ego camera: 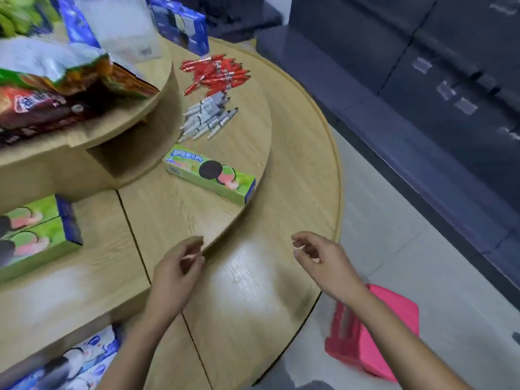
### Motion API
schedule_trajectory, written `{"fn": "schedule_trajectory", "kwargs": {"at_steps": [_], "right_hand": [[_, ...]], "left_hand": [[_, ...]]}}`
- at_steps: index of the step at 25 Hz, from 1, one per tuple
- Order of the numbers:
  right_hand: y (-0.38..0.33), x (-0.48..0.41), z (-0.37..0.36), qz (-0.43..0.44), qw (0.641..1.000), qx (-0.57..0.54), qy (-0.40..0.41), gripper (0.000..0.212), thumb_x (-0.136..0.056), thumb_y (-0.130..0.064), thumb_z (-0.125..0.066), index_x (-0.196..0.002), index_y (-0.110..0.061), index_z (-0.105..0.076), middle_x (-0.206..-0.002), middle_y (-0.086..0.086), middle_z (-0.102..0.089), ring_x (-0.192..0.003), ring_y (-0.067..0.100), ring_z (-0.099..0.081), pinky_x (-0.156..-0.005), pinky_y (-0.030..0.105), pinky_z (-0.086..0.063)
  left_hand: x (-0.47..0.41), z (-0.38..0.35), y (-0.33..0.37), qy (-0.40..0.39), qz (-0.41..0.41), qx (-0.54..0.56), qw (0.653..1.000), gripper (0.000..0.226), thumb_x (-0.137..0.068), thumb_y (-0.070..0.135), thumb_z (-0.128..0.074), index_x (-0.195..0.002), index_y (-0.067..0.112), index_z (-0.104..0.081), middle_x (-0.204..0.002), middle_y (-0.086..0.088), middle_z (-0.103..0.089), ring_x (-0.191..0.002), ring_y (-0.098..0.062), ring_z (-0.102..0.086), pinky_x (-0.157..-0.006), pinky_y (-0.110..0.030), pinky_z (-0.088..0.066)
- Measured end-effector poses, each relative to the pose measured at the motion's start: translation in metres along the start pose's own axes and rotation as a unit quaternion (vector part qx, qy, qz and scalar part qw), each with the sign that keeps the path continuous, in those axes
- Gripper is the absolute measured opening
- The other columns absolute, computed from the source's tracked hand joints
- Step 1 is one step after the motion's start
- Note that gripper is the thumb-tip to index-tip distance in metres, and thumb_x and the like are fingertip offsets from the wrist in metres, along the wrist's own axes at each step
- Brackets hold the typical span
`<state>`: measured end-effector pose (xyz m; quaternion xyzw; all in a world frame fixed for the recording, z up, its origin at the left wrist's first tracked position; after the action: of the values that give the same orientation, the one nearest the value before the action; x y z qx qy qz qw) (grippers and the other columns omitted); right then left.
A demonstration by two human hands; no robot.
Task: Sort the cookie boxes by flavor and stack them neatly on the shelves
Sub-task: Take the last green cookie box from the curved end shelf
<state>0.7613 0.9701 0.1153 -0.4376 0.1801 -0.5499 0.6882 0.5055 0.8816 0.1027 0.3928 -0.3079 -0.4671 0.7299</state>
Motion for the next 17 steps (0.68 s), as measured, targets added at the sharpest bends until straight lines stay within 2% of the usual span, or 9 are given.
{"fn": "schedule_trajectory", "kwargs": {"at_steps": [2,4,6,7,9,11,15,16,17], "right_hand": [[-0.008,-0.037,-0.001,0.007,1.000,-0.004,-0.014,0.030,-0.082,-0.017,-0.061,-0.111,-0.024,-0.057,-0.103,-0.003,-0.063,-0.082,0.008,-0.059,-0.076,0.022,-0.045],[-0.015,-0.067,-0.011,0.013,0.999,-0.007,-0.030,0.042,-0.079,-0.019,-0.065,-0.119,-0.023,-0.052,-0.109,-0.004,-0.059,-0.086,0.010,-0.058,-0.077,0.021,-0.044],[-0.024,-0.095,-0.023,0.031,0.999,-0.003,-0.044,0.054,-0.078,-0.020,-0.067,-0.126,-0.022,-0.045,-0.116,-0.004,-0.053,-0.090,0.010,-0.055,-0.079,0.022,-0.042],[-0.027,-0.108,-0.030,0.037,0.998,-0.004,-0.048,0.058,-0.077,-0.020,-0.068,-0.129,-0.021,-0.041,-0.120,-0.004,-0.049,-0.094,0.010,-0.053,-0.081,0.024,-0.041],[-0.030,-0.131,-0.038,0.035,0.998,-0.023,-0.045,0.066,-0.076,-0.020,-0.069,-0.132,-0.020,-0.036,-0.128,0.000,-0.044,-0.108,0.015,-0.049,-0.091,0.032,-0.042],[-0.028,-0.144,-0.047,0.026,0.998,-0.036,-0.046,0.071,-0.076,-0.020,-0.070,-0.135,-0.019,-0.031,-0.133,0.003,-0.043,-0.118,0.020,-0.044,-0.097,0.036,-0.040],[-0.020,-0.152,-0.071,0.040,0.993,-0.050,-0.100,0.077,-0.077,-0.024,-0.070,-0.138,-0.025,-0.023,-0.129,-0.001,-0.045,-0.119,0.020,-0.042,-0.096,0.037,-0.042],[-0.020,-0.154,-0.073,0.043,0.993,-0.051,-0.102,0.076,-0.077,-0.024,-0.070,-0.138,-0.025,-0.024,-0.123,-0.003,-0.045,-0.118,0.020,-0.042,-0.093,0.032,-0.043],[-0.020,-0.156,-0.074,0.050,0.993,-0.045,-0.097,0.074,-0.077,-0.023,-0.070,-0.137,-0.024,-0.026,-0.119,-0.004,-0.045,-0.115,0.020,-0.041,-0.088,0.022,-0.040]], "left_hand": [[-0.059,0.021,0.024,0.054,-0.031,-0.024,0.998,0.041,-0.079,0.008,-0.064,-0.116,0.021,-0.056,-0.113,-0.003,-0.061,-0.099,-0.012,-0.057,-0.081,-0.014,-0.042],[-0.108,0.038,0.034,0.077,-0.049,-0.060,0.994,0.054,-0.070,0.020,-0.064,-0.122,0.021,-0.051,-0.119,-0.003,-0.057,-0.108,-0.019,-0.053,-0.089,-0.031,-0.044],[-0.149,0.045,0.025,0.089,-0.037,-0.098,0.990,0.067,-0.062,0.024,-0.066,-0.126,0.019,-0.046,-0.130,-0.010,-0.048,-0.119,-0.026,-0.046,-0.100,-0.046,-0.039],[-0.165,0.048,0.015,0.093,-0.010,-0.096,0.991,0.077,-0.058,0.025,-0.070,-0.130,0.017,-0.042,-0.135,-0.014,-0.041,-0.124,-0.028,-0.042,-0.103,-0.048,-0.036],[-0.187,0.049,-0.010,0.088,0.073,-0.088,0.990,0.100,-0.053,0.025,-0.081,-0.138,0.015,-0.028,-0.144,-0.018,-0.024,-0.132,-0.031,-0.031,-0.110,-0.044,-0.027],[-0.198,0.043,-0.032,0.072,0.132,-0.102,0.983,0.111,-0.055,0.016,-0.086,-0.142,0.013,-0.017,-0.149,-0.019,-0.017,-0.137,-0.029,-0.021,-0.112,-0.037,-0.020],[-0.200,0.038,-0.050,0.082,0.150,-0.046,0.984,0.110,-0.054,0.008,-0.087,-0.141,0.011,-0.021,-0.144,-0.014,-0.033,-0.129,-0.024,-0.037,-0.107,-0.034,-0.030],[-0.198,0.038,-0.051,0.090,0.143,-0.039,0.985,0.106,-0.054,0.007,-0.086,-0.140,0.010,-0.024,-0.140,-0.013,-0.037,-0.125,-0.022,-0.041,-0.104,-0.031,-0.033],[-0.196,0.038,-0.049,0.097,0.137,-0.039,0.985,0.100,-0.056,0.005,-0.085,-0.138,0.011,-0.029,-0.136,-0.011,-0.041,-0.120,-0.019,-0.045,-0.099,-0.026,-0.035]]}}
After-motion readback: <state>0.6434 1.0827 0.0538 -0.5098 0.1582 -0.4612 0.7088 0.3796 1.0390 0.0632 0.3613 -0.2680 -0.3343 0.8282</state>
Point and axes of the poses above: each hand's wrist, its own x-axis away from the middle knuckle, its own z-axis out of the back of the hand, y = z × x, the point moved 7 cm from there along -x, towards the middle knuckle
